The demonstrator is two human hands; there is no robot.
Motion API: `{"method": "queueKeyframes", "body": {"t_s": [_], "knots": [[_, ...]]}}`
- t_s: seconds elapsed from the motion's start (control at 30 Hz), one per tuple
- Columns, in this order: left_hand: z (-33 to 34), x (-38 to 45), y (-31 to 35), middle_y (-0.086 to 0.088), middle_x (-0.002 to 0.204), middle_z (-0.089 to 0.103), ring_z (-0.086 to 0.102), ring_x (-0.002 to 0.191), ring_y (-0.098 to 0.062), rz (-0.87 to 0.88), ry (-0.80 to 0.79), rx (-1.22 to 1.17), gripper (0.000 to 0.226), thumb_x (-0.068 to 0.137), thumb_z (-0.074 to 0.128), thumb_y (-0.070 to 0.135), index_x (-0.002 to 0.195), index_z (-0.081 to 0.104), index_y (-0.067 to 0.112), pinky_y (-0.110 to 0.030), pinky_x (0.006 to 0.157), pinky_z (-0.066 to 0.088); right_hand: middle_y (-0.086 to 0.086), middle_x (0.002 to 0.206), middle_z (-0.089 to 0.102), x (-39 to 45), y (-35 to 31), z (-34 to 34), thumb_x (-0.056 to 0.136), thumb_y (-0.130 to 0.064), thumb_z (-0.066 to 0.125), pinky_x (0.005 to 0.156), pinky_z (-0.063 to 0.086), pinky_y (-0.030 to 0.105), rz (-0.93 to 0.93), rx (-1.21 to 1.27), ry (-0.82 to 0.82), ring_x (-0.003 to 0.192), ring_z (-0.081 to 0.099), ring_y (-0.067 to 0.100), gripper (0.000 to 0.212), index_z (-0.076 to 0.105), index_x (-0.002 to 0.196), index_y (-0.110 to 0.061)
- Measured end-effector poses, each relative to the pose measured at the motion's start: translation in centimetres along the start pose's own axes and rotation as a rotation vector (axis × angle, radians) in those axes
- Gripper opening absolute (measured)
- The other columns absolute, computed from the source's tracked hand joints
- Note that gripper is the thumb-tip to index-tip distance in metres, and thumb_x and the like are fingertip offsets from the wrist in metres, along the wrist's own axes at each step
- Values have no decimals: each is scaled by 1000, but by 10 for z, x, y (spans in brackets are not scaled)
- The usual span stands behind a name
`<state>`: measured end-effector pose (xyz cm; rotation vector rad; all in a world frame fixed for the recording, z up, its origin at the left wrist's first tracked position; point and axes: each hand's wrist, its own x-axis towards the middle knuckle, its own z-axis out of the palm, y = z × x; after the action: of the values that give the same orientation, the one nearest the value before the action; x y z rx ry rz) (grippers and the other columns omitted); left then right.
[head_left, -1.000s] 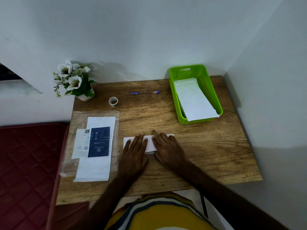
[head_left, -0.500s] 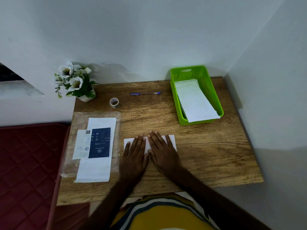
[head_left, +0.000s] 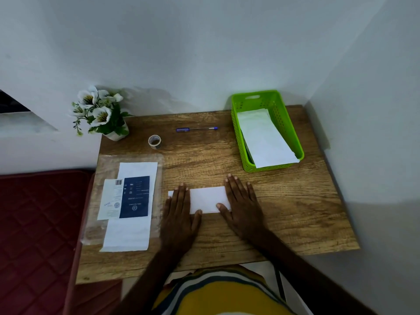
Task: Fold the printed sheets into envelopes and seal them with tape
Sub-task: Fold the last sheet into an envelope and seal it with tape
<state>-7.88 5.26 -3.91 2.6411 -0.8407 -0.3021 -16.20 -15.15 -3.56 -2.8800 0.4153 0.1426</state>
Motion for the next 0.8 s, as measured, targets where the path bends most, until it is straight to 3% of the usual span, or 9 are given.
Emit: {"method": "queueKeyframes", "body": {"t_s": [0.1, 0.2, 0.33, 0.43, 0.5, 0.63, 0.8], "knots": [[-8, 2, 3, 3, 171, 3, 3, 159, -14, -35, -2, -98, 78, 102, 48, 52, 163, 12, 19, -37, 129, 5, 4, 171, 3, -2, -3, -7, 104, -57, 31, 128, 3, 49, -9, 44, 54, 158, 2, 20, 76, 11, 163, -14], [-29, 4, -4, 1, 164, 34, 23, 155, -18, 0, 134, -148, 70, 96, 58, 57, 154, 41, 21, -45, 126, 22, 8, 169, 17, -1, -18, -18, 103, -54, 39, 126, 11, 51, -74, 96, 152, 157, 13, 25, 71, 28, 159, -12], [-63, 19, -46, -3, 154, 48, 28, 153, -20, 57, 311, -28, 53, 98, 53, 50, 142, 55, 20, -52, 122, 29, 12, 138, 59, -2, -54, -23, 95, -45, 61, 106, 48, 49, -310, 231, 249, 132, 51, 29, 43, 69, 125, -14], [-85, 27, -99, -3, 156, 47, 26, 154, -23, 15, 299, 77, 54, 100, 44, 50, 145, 53, 21, -54, 122, 26, 4, 116, 61, -2, -90, -18, 87, -42, 73, 82, 52, 39, -481, 347, 157, 108, 52, 18, 37, 71, 109, -12], [-94, 30, -133, -5, 157, 46, 26, 154, -27, 37, 277, 207, 54, 103, 38, 49, 145, 52, 19, -56, 122, 25, 6, 110, 61, 1, -113, -11, 82, -41, 79, 77, 51, 37, -556, 393, 101, 100, 50, 18, 41, 68, 105, -8], [-99, 30, -177, -11, 161, 39, 25, 154, -32, 99, 255, 362, 54, 107, 32, 42, 148, 50, 12, -56, 125, 16, 12, 115, 61, 11, -148, 9, 88, -43, 72, 83, 44, 38, -789, 255, 27, 105, 52, 27, 44, 71, 116, -9], [-105, 25, -204, -14, 159, 41, 33, 151, -35, 87, 295, 389, 53, 108, 32, 35, 150, 46, 7, -59, 121, 23, 9, 113, 58, 17, -171, 29, 91, -41, 69, 81, 49, 39, -828, 211, -24, 102, 52, 25, 39, 71, 118, -13]]}}
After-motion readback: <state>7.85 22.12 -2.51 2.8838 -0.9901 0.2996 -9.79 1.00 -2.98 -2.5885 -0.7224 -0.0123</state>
